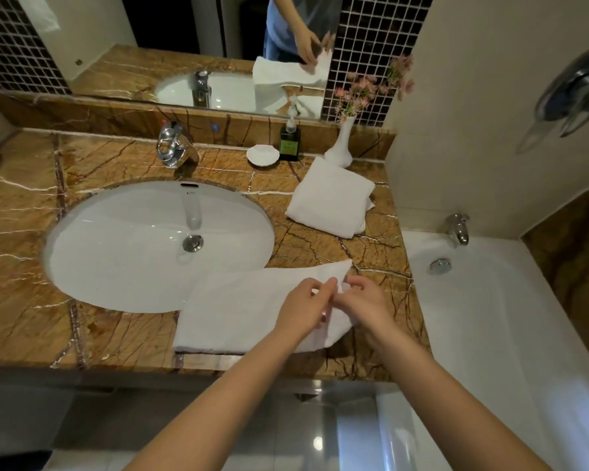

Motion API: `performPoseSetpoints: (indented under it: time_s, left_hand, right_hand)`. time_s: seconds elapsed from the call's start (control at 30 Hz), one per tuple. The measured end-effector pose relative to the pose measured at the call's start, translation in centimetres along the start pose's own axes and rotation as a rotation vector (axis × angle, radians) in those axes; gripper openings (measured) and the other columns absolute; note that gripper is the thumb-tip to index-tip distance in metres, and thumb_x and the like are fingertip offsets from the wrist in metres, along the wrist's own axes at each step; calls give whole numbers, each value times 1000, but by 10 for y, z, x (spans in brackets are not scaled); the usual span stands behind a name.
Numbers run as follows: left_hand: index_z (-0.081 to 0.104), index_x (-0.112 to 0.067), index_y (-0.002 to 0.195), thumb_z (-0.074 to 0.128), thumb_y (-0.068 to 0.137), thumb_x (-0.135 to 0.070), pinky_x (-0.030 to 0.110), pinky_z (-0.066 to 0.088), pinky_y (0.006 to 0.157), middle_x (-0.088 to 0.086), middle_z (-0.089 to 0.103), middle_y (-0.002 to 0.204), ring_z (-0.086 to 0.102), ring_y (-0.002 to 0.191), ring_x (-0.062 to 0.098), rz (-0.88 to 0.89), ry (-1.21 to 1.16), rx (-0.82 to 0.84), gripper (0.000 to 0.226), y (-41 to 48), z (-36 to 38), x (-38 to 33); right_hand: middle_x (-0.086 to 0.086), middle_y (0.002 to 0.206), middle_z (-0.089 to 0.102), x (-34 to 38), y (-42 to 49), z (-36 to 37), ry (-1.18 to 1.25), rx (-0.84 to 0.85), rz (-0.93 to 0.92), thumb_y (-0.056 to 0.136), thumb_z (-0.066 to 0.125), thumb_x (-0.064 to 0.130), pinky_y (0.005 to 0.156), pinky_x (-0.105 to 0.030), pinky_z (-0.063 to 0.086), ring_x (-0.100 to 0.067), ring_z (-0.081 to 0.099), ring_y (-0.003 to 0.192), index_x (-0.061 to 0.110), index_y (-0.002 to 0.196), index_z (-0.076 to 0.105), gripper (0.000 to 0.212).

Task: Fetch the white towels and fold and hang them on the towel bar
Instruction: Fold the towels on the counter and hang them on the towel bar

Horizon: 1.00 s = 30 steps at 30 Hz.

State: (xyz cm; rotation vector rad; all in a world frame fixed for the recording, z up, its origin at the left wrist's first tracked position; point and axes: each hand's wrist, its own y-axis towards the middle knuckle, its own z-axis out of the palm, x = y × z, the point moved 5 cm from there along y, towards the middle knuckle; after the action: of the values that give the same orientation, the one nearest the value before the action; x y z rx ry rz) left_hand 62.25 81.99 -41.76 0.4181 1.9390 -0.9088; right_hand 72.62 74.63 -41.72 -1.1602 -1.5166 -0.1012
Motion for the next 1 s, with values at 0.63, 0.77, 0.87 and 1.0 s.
performPoseSetpoints:
  time_s: [0.63, 0.77, 0.87, 1.0]
  left_hand:
    - [58, -12, 122, 58, 80, 0, 37, 51, 90, 6, 61, 119, 56, 108, 21, -158, -130, -8, 44, -10, -40, 42]
    - [53, -11, 126, 55, 81, -1, 29, 43, 79, 7, 57, 121, 52, 109, 22, -140, -83, -39, 47, -9, -49, 42]
    - [51, -12, 129, 54, 81, 0, 29, 42, 80, 7, 56, 123, 50, 112, 22, -137, -61, -43, 49, -10, -48, 43]
    - [49, -12, 130, 55, 82, -2, 30, 42, 81, 6, 55, 125, 50, 112, 22, -142, -42, -48, 50, -11, -45, 45]
  right_hand:
    - [3, 104, 55, -35, -11, 15, -394, -76, -281, 76, 74, 35, 67, -24, 39, -14, 53, 91, 20, 83, 63, 20]
    - [-1, 87, 64, -55, -1, -7, -354, -91, -46, 83, 59, 29, 65, -31, 47, -21, 61, 80, 13, 88, 64, 17]
    - [3, 85, 63, -61, 7, -21, -702, -47, 20, 81, 57, 34, 64, -28, 50, -17, 60, 77, 20, 89, 65, 18]
    - [-2, 93, 61, -59, 14, -23, -733, 69, 85, 88, 55, 41, 67, -27, 47, -18, 57, 82, 14, 95, 62, 28]
